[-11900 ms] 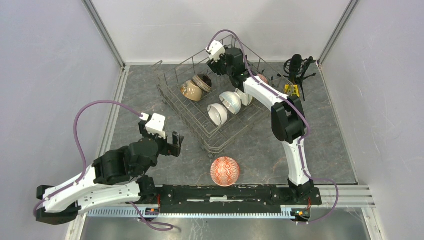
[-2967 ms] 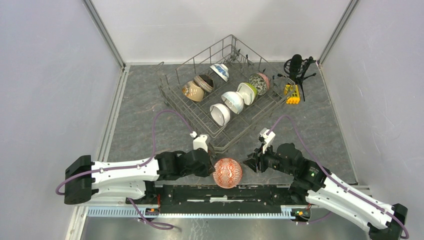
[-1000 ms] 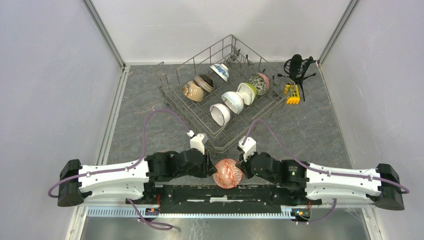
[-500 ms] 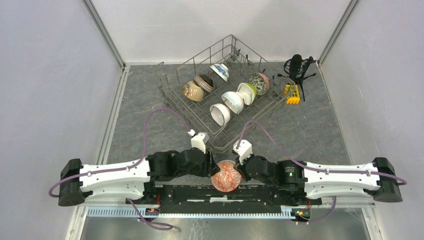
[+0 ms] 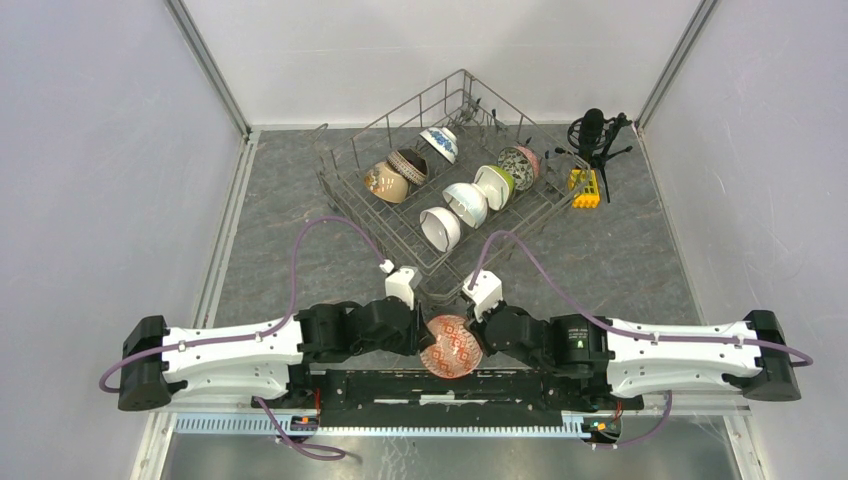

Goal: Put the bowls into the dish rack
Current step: Place the bowl in the dish rack.

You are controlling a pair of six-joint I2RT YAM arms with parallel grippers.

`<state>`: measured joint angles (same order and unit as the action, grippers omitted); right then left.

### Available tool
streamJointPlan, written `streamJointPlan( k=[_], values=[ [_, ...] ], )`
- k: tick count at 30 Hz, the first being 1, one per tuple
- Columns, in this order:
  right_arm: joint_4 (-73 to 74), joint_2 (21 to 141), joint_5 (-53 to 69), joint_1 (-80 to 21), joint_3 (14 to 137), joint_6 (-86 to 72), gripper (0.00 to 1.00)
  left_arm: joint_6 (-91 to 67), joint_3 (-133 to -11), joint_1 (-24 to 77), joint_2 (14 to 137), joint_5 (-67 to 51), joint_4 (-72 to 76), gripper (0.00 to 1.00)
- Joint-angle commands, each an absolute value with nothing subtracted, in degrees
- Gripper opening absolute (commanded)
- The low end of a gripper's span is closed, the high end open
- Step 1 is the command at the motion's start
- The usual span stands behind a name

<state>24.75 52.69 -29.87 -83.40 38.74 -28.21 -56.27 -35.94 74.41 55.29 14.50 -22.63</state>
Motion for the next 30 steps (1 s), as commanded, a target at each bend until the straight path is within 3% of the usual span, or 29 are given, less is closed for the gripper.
streamJointPlan(
  k=[1,3,5,13,23,26,30],
  values=[
    [19.6,51.5,-31.2,-84.6,43.3,-29.6,0.0,-53.5,-37.1,74.4,54.5,18.1,-25.4,0.14],
    [19.2,51.4,-31.1,-84.6,43.3,-29.6,0.0,-53.3,-37.0,74.4,54.4,18.2,-25.4,0.04],
    [18.4,50.9,-30.7,-84.7,43.2,-29.6,0.0,-53.7,-36.9,74.4,53.9,18.3,-25.3,0.02],
    [12.5,44.7,-25.2,-84.7,39.0,-29.6,0.5,-55.3,-33.0,74.4,46.0,19.6,-22.2,0.02],
    [0.7,35.7,-17.5,-84.7,29.9,-33.0,0.9,-56.2,-25.9,74.4,31.8,20.3,-13.8,0.02],
    [-2.2,35.1,-16.6,-84.7,28.5,-34.1,0.98,-55.7,-24.5,74.4,28.5,20.3,-10.7,0.02],
    [-4.9,35.5,-16.5,-84.7,27.5,-35.4,0.98,-54.2,-22.8,74.4,25.2,19.6,-6.2,0.02]
  ],
)
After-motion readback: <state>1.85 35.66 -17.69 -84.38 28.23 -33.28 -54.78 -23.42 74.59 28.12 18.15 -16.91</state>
